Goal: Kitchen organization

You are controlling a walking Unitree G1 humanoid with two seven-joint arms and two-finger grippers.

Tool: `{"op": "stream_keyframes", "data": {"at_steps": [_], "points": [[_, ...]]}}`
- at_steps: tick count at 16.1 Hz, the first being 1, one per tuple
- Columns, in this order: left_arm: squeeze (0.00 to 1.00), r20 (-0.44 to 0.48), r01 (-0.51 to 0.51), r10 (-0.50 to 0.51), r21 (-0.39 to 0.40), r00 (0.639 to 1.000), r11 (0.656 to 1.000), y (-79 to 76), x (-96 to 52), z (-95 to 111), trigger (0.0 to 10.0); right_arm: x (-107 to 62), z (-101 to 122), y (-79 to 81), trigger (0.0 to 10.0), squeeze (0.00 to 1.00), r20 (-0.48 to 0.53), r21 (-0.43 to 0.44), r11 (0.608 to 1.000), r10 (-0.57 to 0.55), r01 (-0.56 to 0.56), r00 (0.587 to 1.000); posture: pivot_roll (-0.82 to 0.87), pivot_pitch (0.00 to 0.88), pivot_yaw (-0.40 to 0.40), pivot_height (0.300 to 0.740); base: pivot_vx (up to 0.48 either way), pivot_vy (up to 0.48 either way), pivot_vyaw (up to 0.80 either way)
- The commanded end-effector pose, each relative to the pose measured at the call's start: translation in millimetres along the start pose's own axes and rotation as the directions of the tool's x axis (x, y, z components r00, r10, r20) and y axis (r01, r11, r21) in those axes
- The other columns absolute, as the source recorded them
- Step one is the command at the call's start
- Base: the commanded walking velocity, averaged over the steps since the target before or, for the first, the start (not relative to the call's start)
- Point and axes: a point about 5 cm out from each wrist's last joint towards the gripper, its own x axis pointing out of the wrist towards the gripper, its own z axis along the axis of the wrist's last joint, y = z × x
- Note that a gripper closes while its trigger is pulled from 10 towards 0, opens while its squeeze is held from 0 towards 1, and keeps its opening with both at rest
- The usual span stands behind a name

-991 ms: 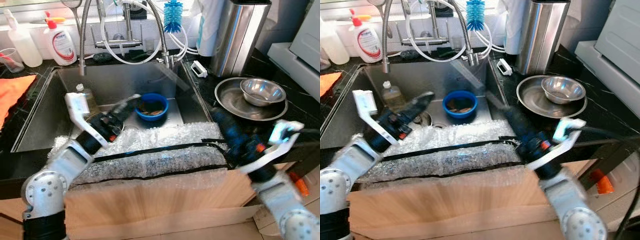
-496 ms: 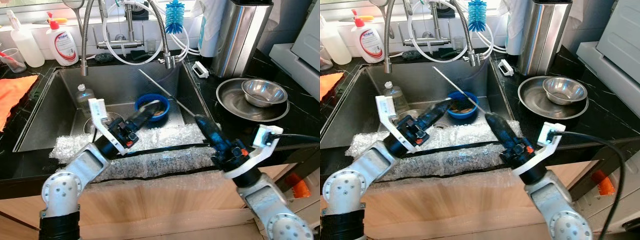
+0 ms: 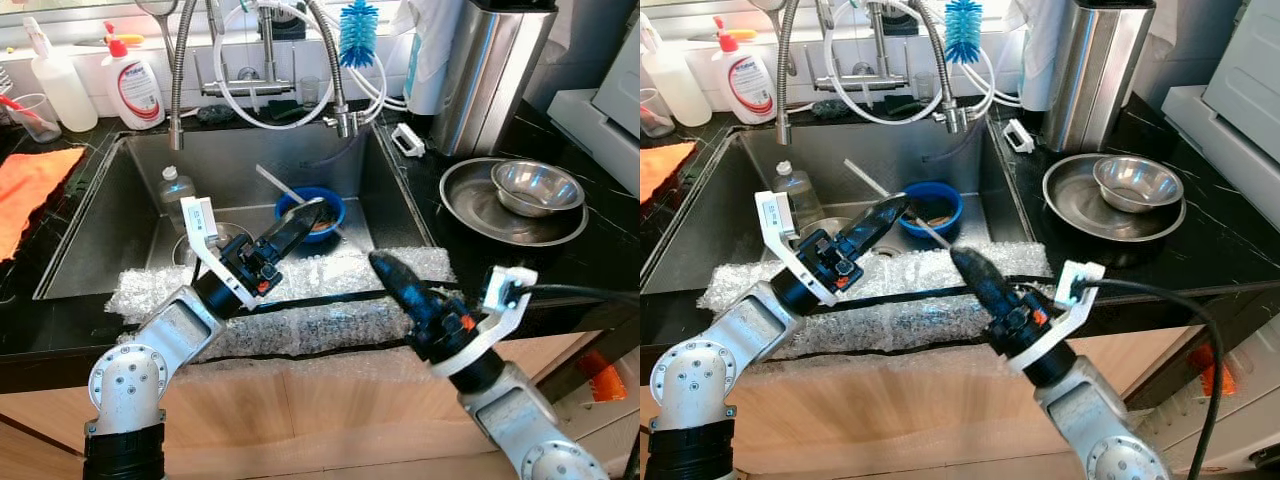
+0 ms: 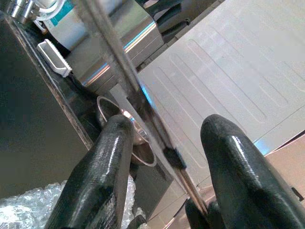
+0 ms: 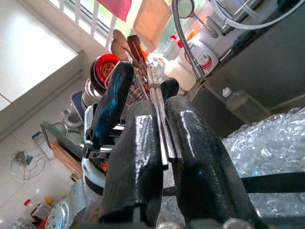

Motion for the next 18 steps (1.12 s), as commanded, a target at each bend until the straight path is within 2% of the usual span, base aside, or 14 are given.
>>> {"op": "stream_keyframes", "data": {"at_steps": [1,3,4,5,18], "points": [[0.00,0.014,-0.004,0.004,0.005,1.000,1.000,-1.0,-0.8,1.7,10.0,0.7,-0.3,5.1,10.0,0.00,-0.008,0.003,0.999,0.036,-0.036,0.999,-0.08,0.036,0.028,0.740,0.000,0.000,0.00],[0.00,0.029,-0.014,0.014,0.011,0.999,1.000,0.3,0.6,2.5,9.7,-1.5,-3.3,2.3,10.0,0.00,-0.020,0.004,1.000,0.024,-0.024,1.000,-0.08,0.041,0.027,0.740,0.000,0.000,0.00],[0.00,0.033,-0.019,0.019,0.012,0.999,1.000,0.8,0.7,2.7,5.1,-1.7,-3.9,2.1,10.0,0.00,-0.023,0.003,1.000,0.022,-0.022,0.999,-0.08,0.042,0.027,0.740,0.000,0.000,0.00],[0.00,0.045,-0.020,0.019,0.005,0.999,1.000,0.6,0.4,3.4,0.0,-2.1,-4.2,1.9,10.0,0.00,-0.026,-0.001,1.000,0.019,-0.019,0.999,-0.08,0.044,0.028,0.740,0.000,0.000,0.00],[0.00,0.076,-0.028,0.030,-0.023,0.997,0.999,3.0,-0.2,7.3,0.0,-2.9,-15.5,2.8,10.0,0.00,-0.101,-0.038,0.999,0.027,-0.031,0.994,-0.08,0.052,0.028,0.740,0.000,0.000,0.00]]}}
